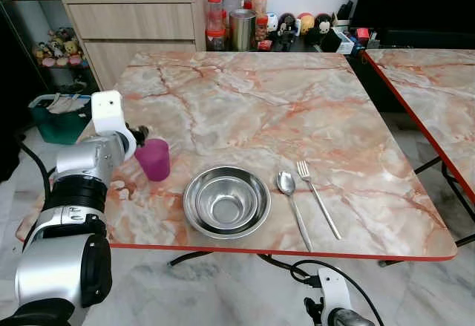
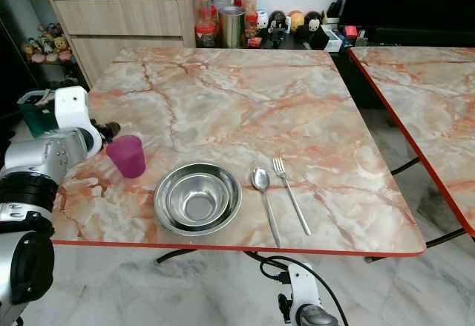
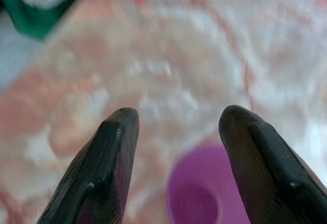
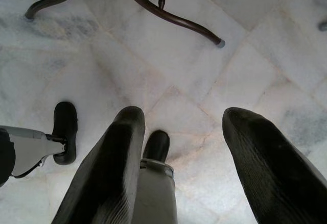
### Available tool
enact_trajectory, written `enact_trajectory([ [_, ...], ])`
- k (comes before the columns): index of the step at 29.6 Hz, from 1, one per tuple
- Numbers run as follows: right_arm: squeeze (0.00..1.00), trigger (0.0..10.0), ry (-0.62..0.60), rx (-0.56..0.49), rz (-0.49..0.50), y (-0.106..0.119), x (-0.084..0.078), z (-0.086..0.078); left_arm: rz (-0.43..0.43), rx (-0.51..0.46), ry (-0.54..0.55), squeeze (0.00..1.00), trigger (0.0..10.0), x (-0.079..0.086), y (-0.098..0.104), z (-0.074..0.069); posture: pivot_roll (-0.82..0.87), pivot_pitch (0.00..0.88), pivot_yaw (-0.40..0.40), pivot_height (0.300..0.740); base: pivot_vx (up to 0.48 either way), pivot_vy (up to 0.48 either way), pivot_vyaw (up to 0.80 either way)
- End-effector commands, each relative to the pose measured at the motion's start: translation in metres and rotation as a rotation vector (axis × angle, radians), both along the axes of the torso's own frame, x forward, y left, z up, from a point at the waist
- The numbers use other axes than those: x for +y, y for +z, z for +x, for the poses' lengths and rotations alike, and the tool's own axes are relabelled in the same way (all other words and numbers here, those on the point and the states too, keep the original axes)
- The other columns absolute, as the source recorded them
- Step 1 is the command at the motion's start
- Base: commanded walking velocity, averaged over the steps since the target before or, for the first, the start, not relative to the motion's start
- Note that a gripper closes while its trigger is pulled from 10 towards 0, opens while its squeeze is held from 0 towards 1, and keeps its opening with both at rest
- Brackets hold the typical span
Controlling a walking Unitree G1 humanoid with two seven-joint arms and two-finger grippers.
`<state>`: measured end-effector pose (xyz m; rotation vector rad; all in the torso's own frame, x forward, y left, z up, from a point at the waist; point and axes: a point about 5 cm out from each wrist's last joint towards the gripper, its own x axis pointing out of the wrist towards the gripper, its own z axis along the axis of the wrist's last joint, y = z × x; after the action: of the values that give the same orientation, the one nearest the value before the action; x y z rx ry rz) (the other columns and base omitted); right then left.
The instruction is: Setting the table
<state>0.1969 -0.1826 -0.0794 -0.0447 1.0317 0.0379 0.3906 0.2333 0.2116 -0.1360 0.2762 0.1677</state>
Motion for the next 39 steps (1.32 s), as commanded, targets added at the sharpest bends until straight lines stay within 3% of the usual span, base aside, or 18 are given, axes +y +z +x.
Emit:
enact_trajectory([
  [1, 0.00, 10.0, -0.007, -0.006, 0.000, 0.001, 0.000, 0.002, 0.019, -0.163, 0.078, 0.00, 10.0, 0.019, 0.032, -0.003, 0.12, 0.000, 0.004, 0.740, 0.000, 0.000, 0.00],
  [4, 0.00, 10.0, -0.008, -0.005, 0.000, 0.001, 0.000, 0.002, 0.046, -0.290, 0.209, 0.00, 10.0, 0.047, 0.048, -0.015, 0.13, 0.000, 0.002, 0.740, 0.000, 0.000, 0.00],
  [6, 0.00, 10.0, -0.007, -0.005, 0.001, 0.001, 0.000, 0.002, 0.087, -0.311, 0.287, 0.00, 10.0, 0.064, 0.049, -0.023, 0.13, 0.000, 0.003, 0.740, 0.000, 0.000, 0.00],
  [7, 0.00, 10.0, -0.007, -0.005, 0.002, 0.001, 0.000, 0.002, 0.209, -0.303, 0.386, 0.00, 10.0, 0.086, 0.046, -0.035, 0.12, 0.000, 0.003, 0.740, 0.000, 0.000, 0.00],
  [11, 0.00, 10.0, -0.006, -0.004, 0.003, 0.001, 0.000, 0.002, 0.336, -0.299, 0.528, 0.00, 10.0, 0.120, 0.037, -0.060, 0.13, 0.000, 0.001, 0.740, 0.000, 0.000, 0.00],
  [13, 0.00, 10.0, -0.005, -0.004, 0.003, 0.001, 0.000, 0.001, 0.412, -0.276, 0.588, 0.00, 10.0, 0.134, 0.030, -0.072, 0.13, 0.000, 0.000, 0.740, 0.000, 0.000, 0.00],
  [16, 0.00, 10.0, -0.005, -0.004, 0.003, 0.001, 0.000, 0.001, 0.431, -0.273, 0.597, 0.00, 10.0, 0.136, 0.028, -0.074, 0.13, 0.000, 0.000, 0.740, 0.000, 0.000, 0.00],
  [17, 0.00, 10.0, -0.003, -0.003, 0.002, 0.001, 0.000, 0.001, 0.506, -0.191, 0.696, 0.00, 10.0, 0.156, 0.008, -0.092, 0.13, 0.000, -0.001, 0.740, 0.000, 0.000, 0.00],
  [18, 0.00, 10.0, -0.003, -0.003, 0.002, 0.001, 0.000, 0.001, 0.506, -0.191, 0.696, 0.00, 10.0, 0.156, 0.008, -0.092, 0.13, 0.000, -0.001, 0.740, 0.000, 0.000, 0.00],
  [19, 0.00, 10.0, -0.001, -0.002, 0.002, 0.000, 0.000, 0.001, 0.547, -0.096, 0.784, 0.00, 10.0, 0.173, -0.016, -0.112, 0.13, 0.000, -0.001, 0.740, 0.000, 0.000, 0.00],
  [22, 0.00, 10.0, -0.002, -0.001, 0.002, 0.000, 0.000, 0.001, 0.574, 0.031, 0.867, 0.00, 10.0, 0.185, -0.053, -0.138, 0.13, 0.000, 0.001, 0.740, 0.000, 0.000, 0.00],
  [26, 0.00, 10.0, -0.003, 0.000, 0.001, 0.000, 0.000, 0.000, 0.573, 0.181, 0.828, 0.00, 10.0, 0.179, -0.098, -0.153, 0.13, 0.000, 0.004, 0.740, 0.000, 0.000, 0.00],
  [28, 0.00, 10.0, -0.004, 0.000, 0.001, 0.000, 0.000, 0.000, 0.567, 0.208, 0.818, 0.00, 10.0, 0.178, -0.106, -0.156, 0.12, 0.000, 0.006, 0.740, 0.000, 0.000, 0.00],
  [29, 0.00, 10.0, -0.005, -0.001, 0.002, 0.000, 0.000, 0.000, 0.549, 0.273, 0.784, 0.00, 10.0, 0.172, -0.127, -0.163, 0.12, 0.000, 0.006, 0.740, 0.000, 0.000, 0.00],
  [30, 0.00, 10.0, -0.005, -0.001, 0.002, 0.000, 0.000, 0.000, 0.549, 0.273, 0.784, 0.00, 10.0, 0.172, -0.127, -0.163, 0.12, 0.000, 0.006, 0.740, 0.000, 0.000, 0.00],
  [33, 0.00, 10.0, -0.008, -0.001, 0.002, 0.000, 0.000, 0.000, 0.469, 0.412, 0.621, 0.00, 10.0, 0.147, -0.178, -0.177, 0.11, 0.000, 0.014, 0.740, 0.000, 0.000, 0.00],
  [34, 0.00, 10.0, -0.008, -0.001, 0.002, 0.000, 0.000, 0.000, 0.469, 0.412, 0.621, 0.00, 10.0, 0.147, -0.178, -0.177, 0.11, 0.000, 0.014, 0.740, 0.000, 0.000, 0.00],
  [39, 0.00, 10.0, -0.012, 0.000, 0.002, -0.001, 0.000, -0.001, 0.411, 0.531, 0.447, 0.00, 10.0, 0.113, -0.221, -0.192, 0.10, 0.000, 0.015, 0.740, 0.000, 0.000, 0.00],
])
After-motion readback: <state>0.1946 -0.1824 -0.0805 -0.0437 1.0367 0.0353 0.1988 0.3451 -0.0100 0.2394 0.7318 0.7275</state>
